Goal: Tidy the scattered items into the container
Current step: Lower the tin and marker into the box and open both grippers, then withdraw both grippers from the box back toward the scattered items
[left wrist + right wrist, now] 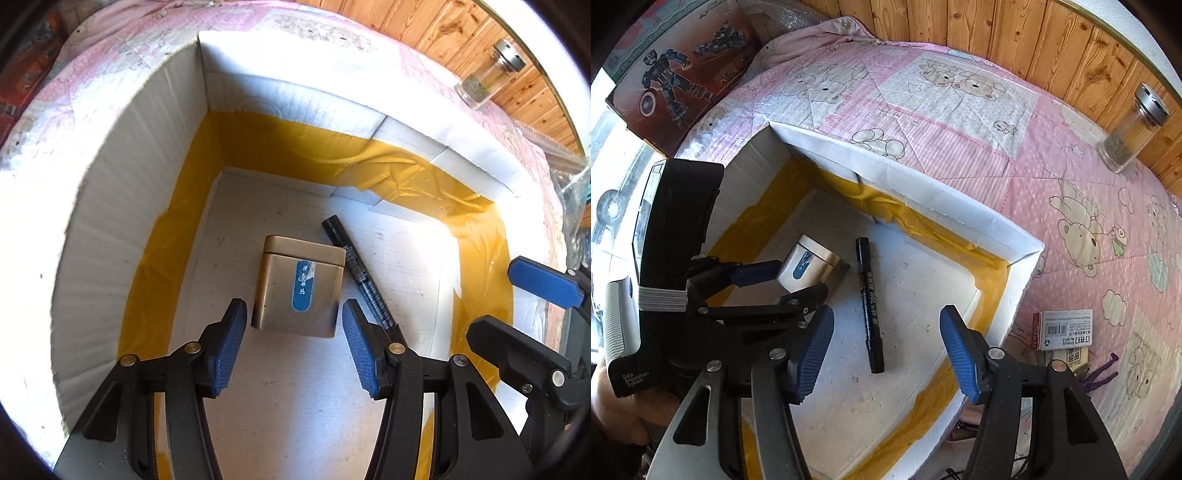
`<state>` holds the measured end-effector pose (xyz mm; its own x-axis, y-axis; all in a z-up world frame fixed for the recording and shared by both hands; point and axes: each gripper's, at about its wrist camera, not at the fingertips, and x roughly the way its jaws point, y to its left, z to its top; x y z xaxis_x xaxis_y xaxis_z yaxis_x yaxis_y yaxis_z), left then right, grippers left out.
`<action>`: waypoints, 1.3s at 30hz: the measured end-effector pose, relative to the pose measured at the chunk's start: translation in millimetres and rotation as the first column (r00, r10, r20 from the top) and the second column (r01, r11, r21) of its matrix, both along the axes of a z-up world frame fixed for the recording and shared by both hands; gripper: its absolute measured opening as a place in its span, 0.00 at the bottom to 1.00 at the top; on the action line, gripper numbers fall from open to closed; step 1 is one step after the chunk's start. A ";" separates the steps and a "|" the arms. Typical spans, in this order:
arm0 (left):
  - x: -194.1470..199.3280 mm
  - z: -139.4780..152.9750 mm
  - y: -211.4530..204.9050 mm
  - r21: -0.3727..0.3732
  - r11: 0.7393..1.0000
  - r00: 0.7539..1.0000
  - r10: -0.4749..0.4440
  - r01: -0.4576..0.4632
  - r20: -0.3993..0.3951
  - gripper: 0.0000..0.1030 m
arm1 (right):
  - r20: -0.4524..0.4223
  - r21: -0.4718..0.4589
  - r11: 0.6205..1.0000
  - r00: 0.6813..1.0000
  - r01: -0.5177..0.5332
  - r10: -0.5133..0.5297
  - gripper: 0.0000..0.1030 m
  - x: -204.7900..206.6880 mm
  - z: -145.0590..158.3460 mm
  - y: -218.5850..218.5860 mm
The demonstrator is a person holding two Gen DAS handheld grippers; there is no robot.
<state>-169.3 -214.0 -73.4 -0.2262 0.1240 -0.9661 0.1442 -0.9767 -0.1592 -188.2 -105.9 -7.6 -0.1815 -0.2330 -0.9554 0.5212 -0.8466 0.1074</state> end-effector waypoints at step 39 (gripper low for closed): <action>168.2 129.8 85.2 -0.085 0.993 0.920 -0.112 0.086 -0.376 0.55 | -0.440 -0.422 0.898 0.894 -0.126 -0.081 0.50 192.6 72.7 137.7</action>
<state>-1.1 -128.8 56.4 -0.5675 0.1041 -0.8168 -0.0120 -0.9929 -0.1182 4.3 31.8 65.1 -0.5433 -0.6081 -0.5788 0.6191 -0.7559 0.2129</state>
